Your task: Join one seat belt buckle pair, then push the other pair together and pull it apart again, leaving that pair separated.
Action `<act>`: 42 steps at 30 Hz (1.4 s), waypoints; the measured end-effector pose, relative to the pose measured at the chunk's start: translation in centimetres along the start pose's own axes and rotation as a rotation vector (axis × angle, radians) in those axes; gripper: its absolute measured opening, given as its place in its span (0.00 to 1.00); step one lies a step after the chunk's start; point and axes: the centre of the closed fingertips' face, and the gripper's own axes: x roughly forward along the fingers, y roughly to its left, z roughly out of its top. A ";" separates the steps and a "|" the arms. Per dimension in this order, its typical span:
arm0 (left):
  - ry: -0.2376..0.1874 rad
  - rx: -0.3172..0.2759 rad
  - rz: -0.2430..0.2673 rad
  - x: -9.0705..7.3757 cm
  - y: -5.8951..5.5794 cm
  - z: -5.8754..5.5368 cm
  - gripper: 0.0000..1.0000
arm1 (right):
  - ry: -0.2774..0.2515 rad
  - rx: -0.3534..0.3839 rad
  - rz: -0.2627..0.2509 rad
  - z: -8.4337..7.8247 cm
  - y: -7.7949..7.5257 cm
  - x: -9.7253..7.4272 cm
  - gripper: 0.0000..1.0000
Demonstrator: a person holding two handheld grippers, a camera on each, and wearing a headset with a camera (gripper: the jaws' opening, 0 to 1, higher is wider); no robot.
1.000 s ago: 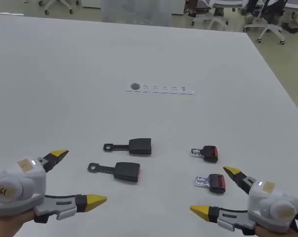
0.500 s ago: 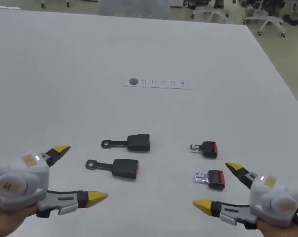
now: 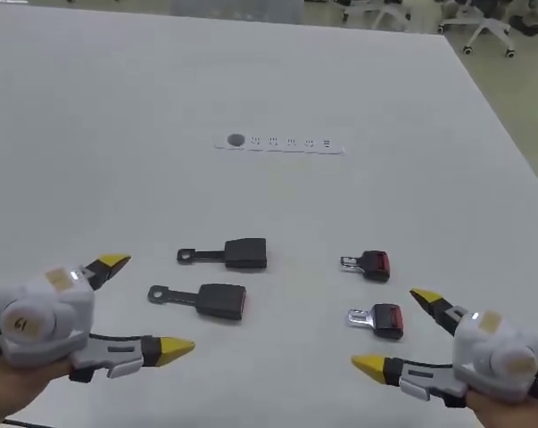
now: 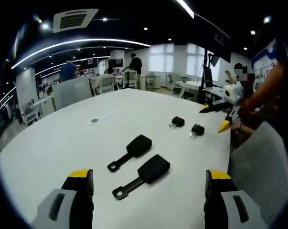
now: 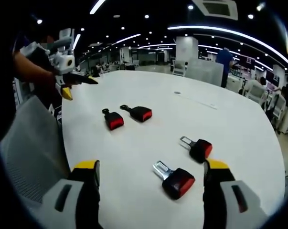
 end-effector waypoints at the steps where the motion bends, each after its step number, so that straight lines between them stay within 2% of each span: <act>1: 0.002 0.002 -0.001 0.1 0.0 0.0 0.99 | -0.003 0.001 0.002 0.1 0.0 0.0 0.92; 9: 0.013 0.011 -0.015 1.1 0.3 0.2 0.99 | 0.008 0.000 0.008 -0.2 -0.7 0.5 0.91; 19: 0.038 0.023 -0.037 2.3 0.6 -0.2 0.99 | 0.034 -0.002 0.023 -0.8 -1.7 0.8 0.90; 25: 0.063 0.036 -0.057 3.3 0.7 -0.6 0.98 | 0.035 0.001 0.049 -0.9 -2.0 1.1 0.88; 29: 0.075 0.045 -0.069 3.9 0.8 -0.8 0.98 | 0.058 -0.008 0.063 -1.4 -2.4 1.3 0.88; 32: 0.101 0.075 -0.075 4.6 1.0 -1.2 0.98 | 0.073 -0.014 0.079 -1.8 -2.5 1.5 0.88; 42: 0.143 0.099 -0.120 6.0 0.8 -2.0 0.94 | 0.114 -0.022 0.127 -2.8 -2.8 2.5 0.86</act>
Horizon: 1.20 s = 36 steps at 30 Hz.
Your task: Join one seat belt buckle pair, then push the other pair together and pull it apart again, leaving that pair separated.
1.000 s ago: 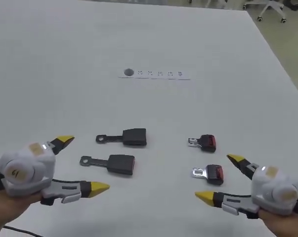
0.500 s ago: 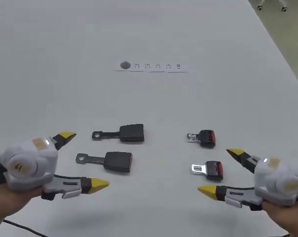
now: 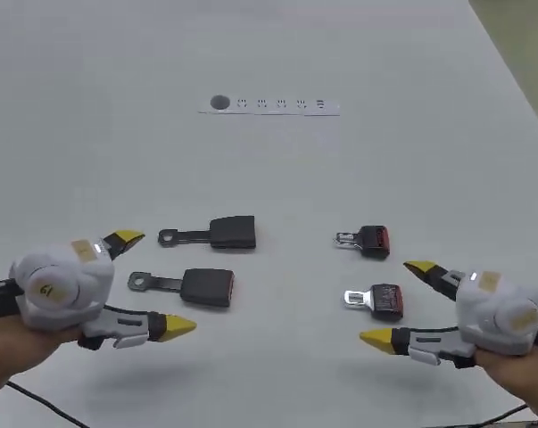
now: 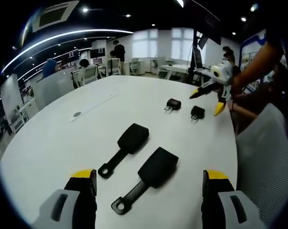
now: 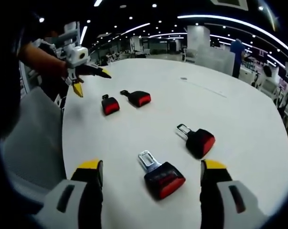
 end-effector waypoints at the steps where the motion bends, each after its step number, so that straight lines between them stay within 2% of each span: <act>1: 0.005 0.001 -0.003 0.2 0.0 -0.1 0.93 | 0.004 0.003 0.008 -0.1 0.0 0.1 0.86; 15: 0.066 0.037 -0.071 2.4 -0.1 -1.5 0.87 | 0.057 -0.024 0.071 -1.0 -0.5 1.3 0.82; 18: 0.075 0.048 -0.089 2.9 -0.1 -1.7 0.84 | 0.076 -0.041 0.091 -1.3 -0.5 1.5 0.80; 25: 0.122 0.091 -0.133 4.3 -0.4 -2.7 0.75 | 0.115 -0.060 0.127 -2.3 -0.8 1.8 0.75; 29: 0.148 0.125 -0.159 5.1 -0.6 -3.3 0.71 | 0.150 -0.074 0.149 -3.1 -1.0 2.0 0.68; 36: 0.181 0.144 -0.192 6.3 -0.5 -4.2 0.62 | 0.169 -0.102 0.177 -3.3 -1.0 1.9 0.62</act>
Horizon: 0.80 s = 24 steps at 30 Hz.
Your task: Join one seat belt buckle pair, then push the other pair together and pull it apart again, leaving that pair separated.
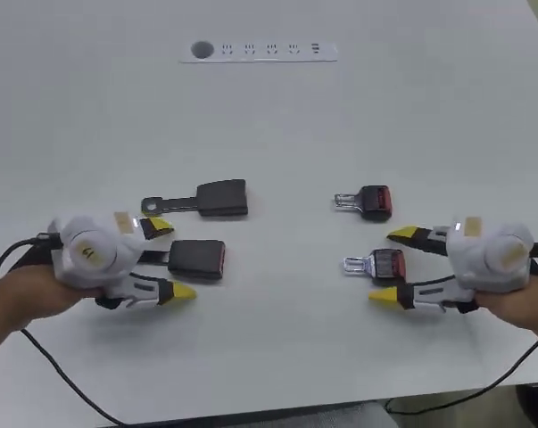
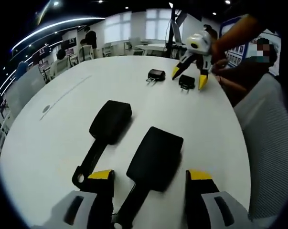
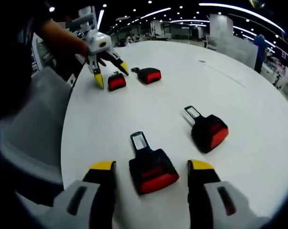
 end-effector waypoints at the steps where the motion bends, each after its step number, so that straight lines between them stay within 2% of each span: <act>1: -0.009 0.005 -0.001 0.1 0.0 0.1 0.62 | 0.004 -0.001 0.009 0.0 0.0 -0.1 0.60; 4: -0.010 0.032 -0.006 0.4 0.5 0.4 0.55 | 0.018 -0.022 0.021 0.1 0.0 -0.2 0.54; 5: -0.004 0.039 -0.006 0.4 0.6 0.4 0.51 | 0.020 -0.027 0.025 0.2 0.0 -0.3 0.53; 6: 0.009 0.070 -0.006 0.2 0.6 0.3 0.46 | 0.022 -0.030 0.031 0.2 0.0 -0.3 0.52; 7: 0.009 0.060 -0.023 0.3 0.2 0.3 0.44 | 0.027 -0.028 0.031 0.2 0.0 -0.3 0.50; 9: 0.005 0.071 -0.022 0.4 0.2 0.3 0.41 | 0.027 -0.031 0.035 0.4 -0.1 -0.3 0.49; 11: 0.009 0.103 -0.041 0.4 -0.3 0.1 0.37 | 0.031 -0.040 0.045 0.5 -0.1 -0.3 0.45; 12: 0.010 0.099 -0.037 0.5 -0.2 -0.1 0.37 | 0.043 -0.047 0.049 0.4 -0.1 -0.3 0.43; 16: 0.007 0.125 -0.051 0.5 -0.2 -0.4 0.35 | 0.035 -0.051 0.060 0.6 -0.5 -0.2 0.40; 20: 0.030 0.157 -0.074 0.6 -0.1 -0.3 0.34 | 0.046 -0.064 0.070 0.8 -0.7 -0.1 0.39; 24: 0.042 0.177 -0.089 0.6 0.0 -0.3 0.34 | 0.047 -0.031 0.081 0.9 -0.9 -0.2 0.38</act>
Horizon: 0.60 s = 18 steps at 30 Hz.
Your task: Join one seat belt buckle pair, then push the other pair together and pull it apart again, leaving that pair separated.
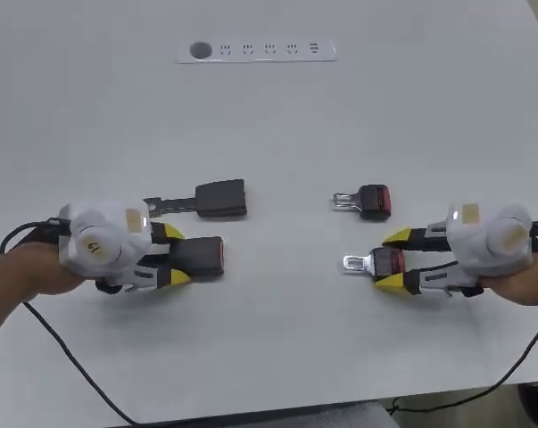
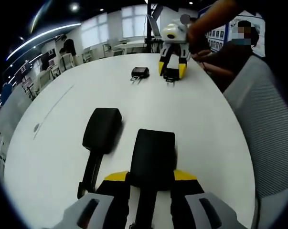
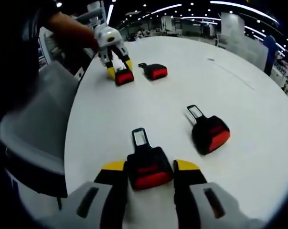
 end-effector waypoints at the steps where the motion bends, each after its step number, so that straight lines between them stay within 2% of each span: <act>1: 0.005 0.005 -0.005 0.0 0.0 0.1 0.34 | 0.000 0.004 0.003 0.1 -0.1 0.0 0.38; 5: 0.021 0.015 -0.017 -0.1 0.1 0.2 0.34 | 0.005 0.002 0.008 0.0 0.0 0.1 0.37; 10: 0.023 0.024 -0.024 -0.3 0.2 0.4 0.34 | 0.007 -0.007 0.004 0.0 0.2 0.1 0.37; 18: 0.023 0.026 -0.027 -0.4 0.2 0.6 0.34 | -0.007 -0.020 0.012 0.8 0.7 1.0 0.37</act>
